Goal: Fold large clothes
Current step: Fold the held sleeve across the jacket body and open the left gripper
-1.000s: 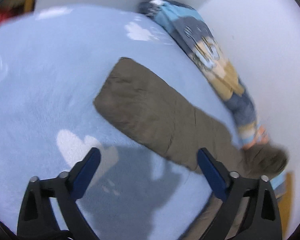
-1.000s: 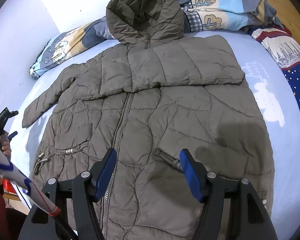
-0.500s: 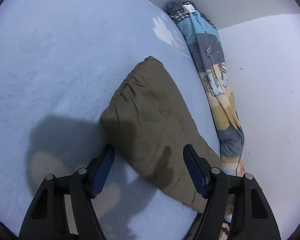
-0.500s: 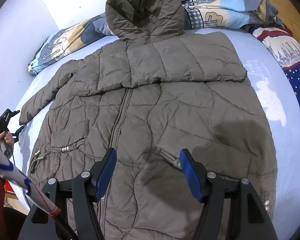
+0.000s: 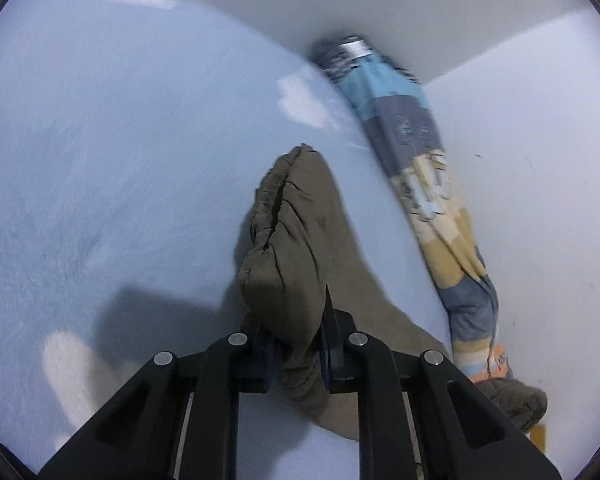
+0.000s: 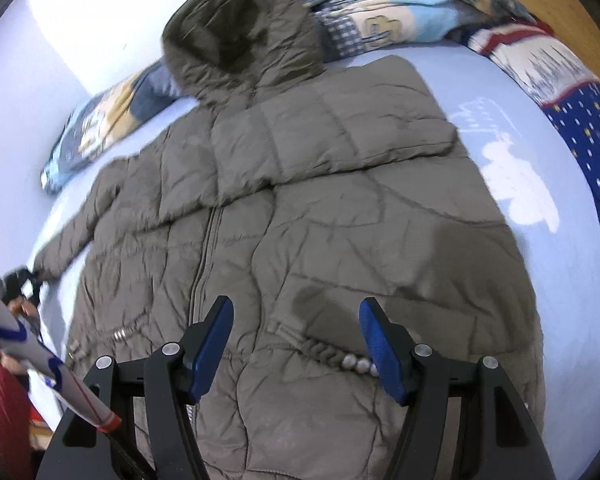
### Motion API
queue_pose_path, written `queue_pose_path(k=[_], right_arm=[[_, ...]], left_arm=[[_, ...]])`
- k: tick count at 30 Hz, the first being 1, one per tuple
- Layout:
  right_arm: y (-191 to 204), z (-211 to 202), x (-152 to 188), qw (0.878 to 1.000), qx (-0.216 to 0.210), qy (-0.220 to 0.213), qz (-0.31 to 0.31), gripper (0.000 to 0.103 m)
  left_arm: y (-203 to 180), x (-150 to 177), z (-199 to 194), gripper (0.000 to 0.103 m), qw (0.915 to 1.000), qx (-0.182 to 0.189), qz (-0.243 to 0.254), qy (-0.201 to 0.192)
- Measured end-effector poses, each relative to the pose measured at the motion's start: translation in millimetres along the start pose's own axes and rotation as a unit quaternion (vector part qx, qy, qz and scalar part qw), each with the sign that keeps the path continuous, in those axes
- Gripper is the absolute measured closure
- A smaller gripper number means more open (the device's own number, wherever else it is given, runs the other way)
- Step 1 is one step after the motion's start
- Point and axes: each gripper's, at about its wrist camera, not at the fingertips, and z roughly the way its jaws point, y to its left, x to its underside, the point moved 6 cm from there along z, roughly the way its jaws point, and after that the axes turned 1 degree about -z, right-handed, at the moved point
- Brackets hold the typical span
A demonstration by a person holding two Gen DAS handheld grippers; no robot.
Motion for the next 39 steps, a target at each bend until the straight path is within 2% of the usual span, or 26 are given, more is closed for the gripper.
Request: queue_pose_path(k=[4, 7, 10, 12, 15, 20, 26, 33, 39], right_arm=[[-14, -14, -9, 0.999, 0.009, -0.024, 0.025, 0.033], [-25, -20, -14, 0.998, 0.013, -0.034, 0.046, 0.033], [-31, -24, -17, 0.998, 0.015, -0.038, 0.055, 0.033], [-33, -28, -18, 0.997, 0.015, -0.042, 0.057, 0.033], [-34, -36, -21, 0.997, 0.013, -0.053, 0.058, 0.033], [-39, -46, -28, 0.995, 0.015, -0.071, 0.062, 0.033], [-57, -53, -29, 0.993, 0.015, -0.078, 0.086, 0.033], [-76, -64, -33, 0.989, 0.003, -0.092, 0.120, 0.033], [-97, -70, -36, 0.984, 0.000, -0.099, 0.151, 0.033]], left_arm=[[-66, 10, -25, 0.088, 0.9959, 0.025, 0.085, -0.021], [-125, 28, -48, 0.088, 0.9857, 0.050, 0.158, -0.034], [-180, 51, -71, 0.088, 0.9706, 0.086, 0.221, -0.039], [-213, 74, -86, 0.088, 0.9562, 0.104, 0.270, -0.044], [-248, 109, -99, 0.088, 0.9401, 0.126, 0.315, -0.032], [-285, 169, -103, 0.088, 0.9228, 0.143, 0.358, 0.005], [-332, 248, -107, 0.088, 0.8962, 0.150, 0.415, 0.048], [-371, 345, -115, 0.087, 0.8571, 0.167, 0.478, 0.093], [-383, 428, -95, 0.087, 0.8311, 0.152, 0.516, 0.142]])
